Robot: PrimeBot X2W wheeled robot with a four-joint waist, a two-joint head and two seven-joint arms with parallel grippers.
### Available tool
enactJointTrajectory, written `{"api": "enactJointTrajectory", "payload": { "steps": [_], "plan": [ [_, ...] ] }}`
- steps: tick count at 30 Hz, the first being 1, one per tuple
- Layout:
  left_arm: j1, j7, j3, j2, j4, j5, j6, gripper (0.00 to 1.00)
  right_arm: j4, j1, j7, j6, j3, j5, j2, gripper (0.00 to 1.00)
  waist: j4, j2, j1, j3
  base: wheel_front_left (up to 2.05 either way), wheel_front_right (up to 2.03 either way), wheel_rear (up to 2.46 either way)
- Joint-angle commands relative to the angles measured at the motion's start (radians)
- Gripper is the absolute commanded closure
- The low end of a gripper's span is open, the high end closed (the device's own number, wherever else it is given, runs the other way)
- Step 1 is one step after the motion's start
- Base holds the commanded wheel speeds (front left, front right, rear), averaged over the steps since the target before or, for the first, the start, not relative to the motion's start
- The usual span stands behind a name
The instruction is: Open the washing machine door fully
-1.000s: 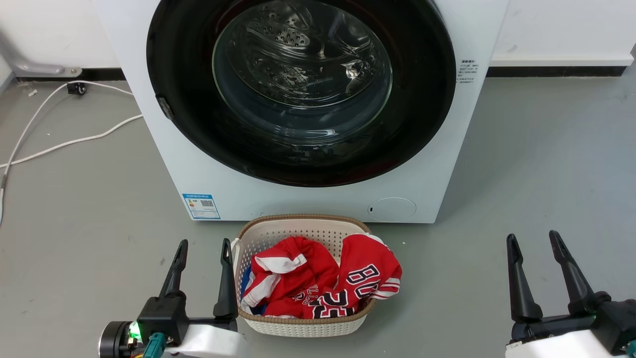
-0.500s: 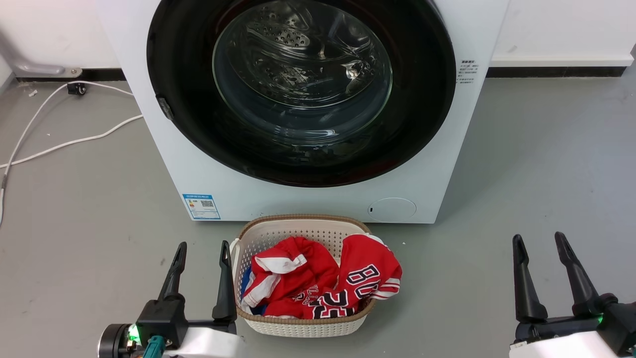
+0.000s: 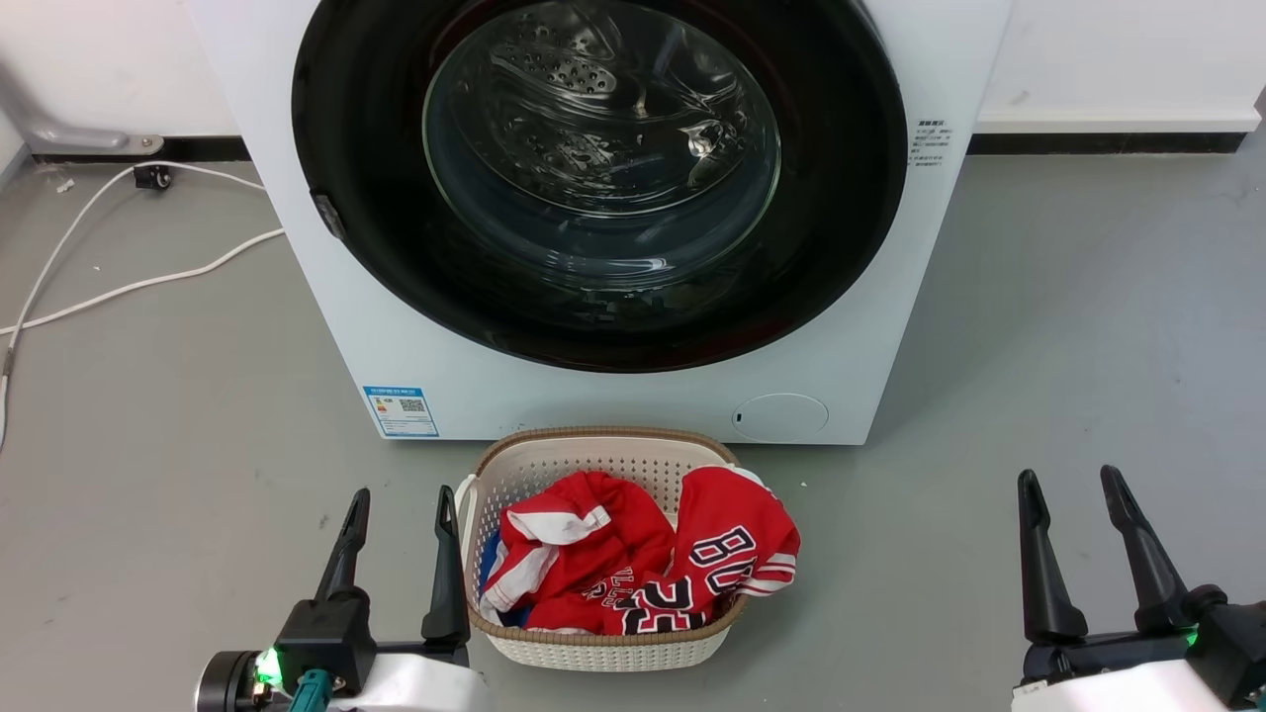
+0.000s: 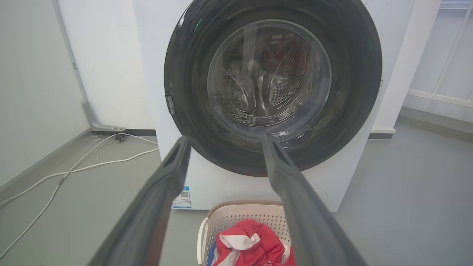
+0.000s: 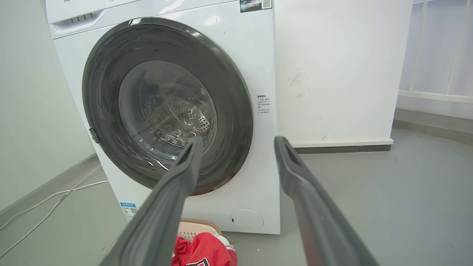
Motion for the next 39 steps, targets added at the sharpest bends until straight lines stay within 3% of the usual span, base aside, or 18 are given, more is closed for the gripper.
{"api": "enactJointTrajectory", "payload": {
  "steps": [1, 7, 9, 10, 14, 22, 23, 28, 34, 39],
  "plan": [
    [0.007, -0.003, 0.001, -0.001, 0.000, 0.004, 0.005, 0.00, 0.001, 0.013, -0.003, 0.000, 0.001, 0.003, 0.001, 0.00, 0.000, 0.0000, 0.0000, -0.001, 0.00, 0.00, 0.00],
    [0.007, -0.003, -0.001, -0.002, 0.001, 0.009, 0.007, 0.00, 0.004, 0.013, -0.003, 0.000, 0.005, 0.006, 0.001, 0.00, 0.001, 0.0000, 0.0000, -0.003, 0.00, 0.00, 0.00],
    [0.006, -0.003, 0.000, -0.002, 0.002, 0.009, 0.007, 0.00, 0.005, 0.012, -0.003, 0.000, 0.007, 0.013, 0.001, 0.85, 0.002, 0.0000, 0.0000, -0.003, 0.00, 0.00, 0.00],
    [0.006, -0.003, -0.001, -0.002, 0.002, 0.009, 0.007, 0.00, 0.007, 0.012, -0.003, 0.000, 0.008, 0.028, 0.001, 1.00, 0.002, 0.0000, 0.0000, -0.003, 0.00, 0.00, 0.00],
    [0.006, -0.003, 0.001, -0.002, 0.004, 0.007, 0.007, 0.00, 0.033, 0.009, -0.003, 0.000, -0.001, 0.212, 0.001, 1.00, 0.002, 0.0000, 0.0000, -0.003, 0.00, 0.00, 0.00],
    [0.003, -0.003, 0.002, -0.001, 0.007, 0.002, 0.003, 0.00, 0.066, -0.023, -0.002, 0.000, 0.016, 0.841, 0.002, 1.00, 0.002, 0.0000, 0.0000, 0.000, 0.00, 0.00, 0.00],
    [0.003, -0.003, 0.002, -0.001, 0.007, 0.002, 0.003, 0.00, 0.066, -0.023, -0.002, 0.000, 0.016, 0.841, 0.002, 1.00, 0.002, 0.0000, 0.0000, 0.000, 0.00, 0.00, 0.00],
    [0.001, -0.003, 0.001, -0.002, 0.010, -0.002, 0.003, 0.00, 0.080, -0.020, -0.002, 0.000, 0.065, 1.164, 0.001, 1.00, 0.004, 0.0000, 0.0000, 0.000, 0.00, 0.00, 0.00],
    [0.000, -0.003, 0.004, -0.001, 0.011, 0.001, 0.004, 0.00, 0.044, -0.012, -0.002, 0.000, 0.137, 1.421, 0.001, 1.00, 0.003, 0.0000, 0.0000, 0.003, 0.00, 0.00, 0.00],
    [-0.001, -0.003, 0.007, -0.001, 0.008, 0.005, 0.007, 0.00, -0.008, 0.011, 0.112, 0.000, 0.136, 1.599, 0.001, 1.00, 0.001, 0.0000, 0.0000, 0.005, 0.00, 0.00, 0.00]
  ]
}}
